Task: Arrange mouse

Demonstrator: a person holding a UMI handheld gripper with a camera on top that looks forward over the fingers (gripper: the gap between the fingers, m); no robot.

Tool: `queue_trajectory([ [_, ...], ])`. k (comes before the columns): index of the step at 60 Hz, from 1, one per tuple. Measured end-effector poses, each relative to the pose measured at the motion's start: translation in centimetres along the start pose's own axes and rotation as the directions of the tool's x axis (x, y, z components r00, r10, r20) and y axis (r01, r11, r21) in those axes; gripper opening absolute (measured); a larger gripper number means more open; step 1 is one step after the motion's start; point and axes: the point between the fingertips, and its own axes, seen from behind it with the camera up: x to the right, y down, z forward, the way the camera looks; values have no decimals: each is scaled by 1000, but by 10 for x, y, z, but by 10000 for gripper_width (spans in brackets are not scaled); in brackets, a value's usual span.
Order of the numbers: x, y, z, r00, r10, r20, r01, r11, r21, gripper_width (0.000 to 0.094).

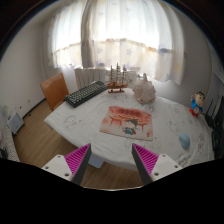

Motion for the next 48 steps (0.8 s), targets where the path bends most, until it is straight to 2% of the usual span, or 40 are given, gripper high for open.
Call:
queue_trajectory([
  [15,81,22,1,991,79,-112,-81,997,-13,839],
  [39,263,100,-39,908,199,-368,-219,976,-12,841],
  [48,307,117,-36,883,236,-405,-251,968,16,851],
])
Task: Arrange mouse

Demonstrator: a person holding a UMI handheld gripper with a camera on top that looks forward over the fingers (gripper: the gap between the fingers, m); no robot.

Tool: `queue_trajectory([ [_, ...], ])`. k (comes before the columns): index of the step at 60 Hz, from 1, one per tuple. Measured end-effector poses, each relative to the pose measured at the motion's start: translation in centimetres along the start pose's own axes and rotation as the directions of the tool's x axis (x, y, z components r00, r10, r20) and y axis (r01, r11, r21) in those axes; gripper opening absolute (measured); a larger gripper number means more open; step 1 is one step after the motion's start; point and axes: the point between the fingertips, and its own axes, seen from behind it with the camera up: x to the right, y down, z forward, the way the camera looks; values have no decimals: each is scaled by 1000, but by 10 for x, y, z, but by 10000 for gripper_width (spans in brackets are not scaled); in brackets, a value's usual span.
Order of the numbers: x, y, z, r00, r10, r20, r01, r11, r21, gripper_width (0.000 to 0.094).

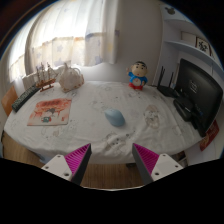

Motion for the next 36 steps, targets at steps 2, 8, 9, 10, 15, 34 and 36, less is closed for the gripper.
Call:
queue_trajectory([
  [2,5,-3,6,1000,2,-5,-2,1000,17,853],
  [8,13,-15,28,1000,-1,-5,1,997,74,843],
  [9,13,-16,32,1000,3,-3,-3,997,80,842],
  [10,13,-18,37,1000,8,3,-9,996,83,841],
  [15,13,-26,61,999,26,33,-29,993,114,849],
  [34,24,-47,158,999,36,36,-41,989,143,854],
  [36,27,-50,166,999,37,33,-41,989,142,854],
])
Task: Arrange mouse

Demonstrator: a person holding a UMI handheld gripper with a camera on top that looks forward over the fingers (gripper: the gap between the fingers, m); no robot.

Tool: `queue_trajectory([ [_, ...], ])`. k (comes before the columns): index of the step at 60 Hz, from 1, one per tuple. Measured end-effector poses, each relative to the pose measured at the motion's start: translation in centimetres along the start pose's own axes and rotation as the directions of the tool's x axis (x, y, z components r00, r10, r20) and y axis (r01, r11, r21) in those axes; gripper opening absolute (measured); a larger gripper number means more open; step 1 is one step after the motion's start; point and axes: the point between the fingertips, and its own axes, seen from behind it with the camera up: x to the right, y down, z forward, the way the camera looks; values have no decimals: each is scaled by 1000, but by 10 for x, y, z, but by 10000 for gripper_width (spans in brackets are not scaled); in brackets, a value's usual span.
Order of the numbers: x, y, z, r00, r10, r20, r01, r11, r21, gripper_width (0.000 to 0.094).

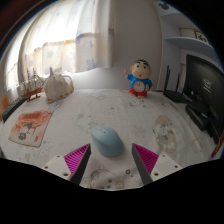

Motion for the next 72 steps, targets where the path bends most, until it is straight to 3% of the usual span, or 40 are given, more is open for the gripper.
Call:
queue_trajectory([
  [26,9,-24,64,999,38,19,-37,998,-40,826],
  [31,7,-25,66,999,35,19,-34,998,-48,692],
  [35,6,-26,67,999,32,17,-31,998,-61,498],
  [43,11,-32,67,1000,4,-13,-5,997,-80,431],
  [51,9,-74,50,998,7,-62,-10,999,-36,375],
  [63,-130,-148,4,995,57,80,-59,998,14,376],
  [72,-260,-141,3,985,64,160,-67,998,11,373],
])
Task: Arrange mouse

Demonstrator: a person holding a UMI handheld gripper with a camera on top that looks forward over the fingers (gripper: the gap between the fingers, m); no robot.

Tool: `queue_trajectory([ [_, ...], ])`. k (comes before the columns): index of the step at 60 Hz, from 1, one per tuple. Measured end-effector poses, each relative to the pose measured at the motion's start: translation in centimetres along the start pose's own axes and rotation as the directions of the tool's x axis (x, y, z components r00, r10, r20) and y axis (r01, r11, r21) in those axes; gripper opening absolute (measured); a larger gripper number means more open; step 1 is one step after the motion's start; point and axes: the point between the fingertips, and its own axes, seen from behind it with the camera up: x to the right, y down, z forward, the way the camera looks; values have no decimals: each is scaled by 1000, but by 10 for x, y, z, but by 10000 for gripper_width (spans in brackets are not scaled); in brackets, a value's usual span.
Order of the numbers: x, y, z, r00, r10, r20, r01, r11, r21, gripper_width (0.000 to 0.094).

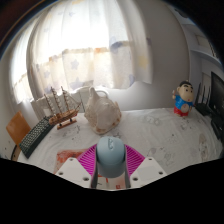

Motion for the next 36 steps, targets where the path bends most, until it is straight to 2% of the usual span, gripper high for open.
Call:
queue_trajectory([
  [6,-51,39,30,1000,5,-6,-6,999,-49,373],
  [14,-61,91,57,997,-44,-63,37,994,-103,380],
  [16,-60,102,61,996,-53,-74,44,992,-121,414],
  [19,-60,98,61,993,-84,-81,77,993,-89,468],
  [22,-61,102,59,990,-117,-79,107,988,-115,545],
  [26,-60,96,47,989,-119,-93,106,985,-133,869],
  [28,-59,93,36,988,-109,-107,93,985,-147,827],
  [36,-66,70,-43,987,-81,-141,55,981,-186,857],
])
